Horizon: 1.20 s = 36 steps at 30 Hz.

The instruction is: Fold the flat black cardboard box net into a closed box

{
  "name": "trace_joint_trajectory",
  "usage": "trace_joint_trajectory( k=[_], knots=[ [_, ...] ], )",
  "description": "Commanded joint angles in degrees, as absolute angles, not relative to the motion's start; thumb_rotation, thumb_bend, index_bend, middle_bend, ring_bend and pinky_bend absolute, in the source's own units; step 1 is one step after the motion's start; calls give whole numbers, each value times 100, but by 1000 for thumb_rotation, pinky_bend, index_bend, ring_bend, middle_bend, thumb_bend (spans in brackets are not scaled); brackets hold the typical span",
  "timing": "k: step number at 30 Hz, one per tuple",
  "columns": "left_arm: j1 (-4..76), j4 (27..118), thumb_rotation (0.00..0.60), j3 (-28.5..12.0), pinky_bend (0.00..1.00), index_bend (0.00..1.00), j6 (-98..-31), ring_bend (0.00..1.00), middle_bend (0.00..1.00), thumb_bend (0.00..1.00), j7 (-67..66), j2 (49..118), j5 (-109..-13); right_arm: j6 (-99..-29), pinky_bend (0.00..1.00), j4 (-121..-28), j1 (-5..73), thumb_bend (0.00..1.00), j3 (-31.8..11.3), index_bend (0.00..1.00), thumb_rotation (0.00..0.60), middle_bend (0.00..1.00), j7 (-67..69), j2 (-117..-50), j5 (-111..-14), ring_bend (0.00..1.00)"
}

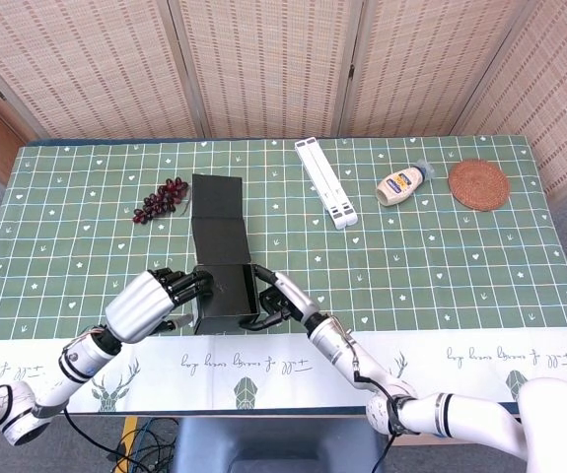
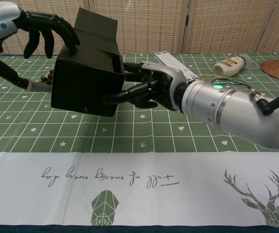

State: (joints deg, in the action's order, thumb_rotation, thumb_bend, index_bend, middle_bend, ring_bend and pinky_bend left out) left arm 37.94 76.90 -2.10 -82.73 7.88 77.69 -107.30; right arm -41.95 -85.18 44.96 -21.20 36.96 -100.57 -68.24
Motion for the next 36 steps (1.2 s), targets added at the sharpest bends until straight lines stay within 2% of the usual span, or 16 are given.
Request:
trace_joint_trajectory(
  k=[1,8,23,28,36],
  knots=[
    [3825,7777,600,-156,658,349,-8156,501,300,111,724,7712,-10719,-4194,1000,-8477,4526,110,-2098,329,600,449,3726,-10095,-6884,828],
    [3860,7664,600,-77,656,354,-8023,501,300,111,716,7806,-10701,-4183,1000,-8289,4609,111,-2044,329,600,447,3754,-10204,-6989,828],
    [3887,6886,600,70,644,430,-8105,504,339,112,1131,8379,-10708,-4209,1000,-7741,4767,110,-1875,329,600,436,3837,-10481,-7289,828],
    [3897,6497,600,117,640,458,-8142,505,378,111,1256,8648,-10709,-4250,1000,-7432,4843,111,-1831,329,600,434,3801,-10628,-7374,825],
    [3930,5698,600,227,638,462,-8086,508,387,111,1539,9159,-10662,-4262,1000,-6824,4970,110,-1657,329,600,414,3693,-10954,-7524,820]
  ],
)
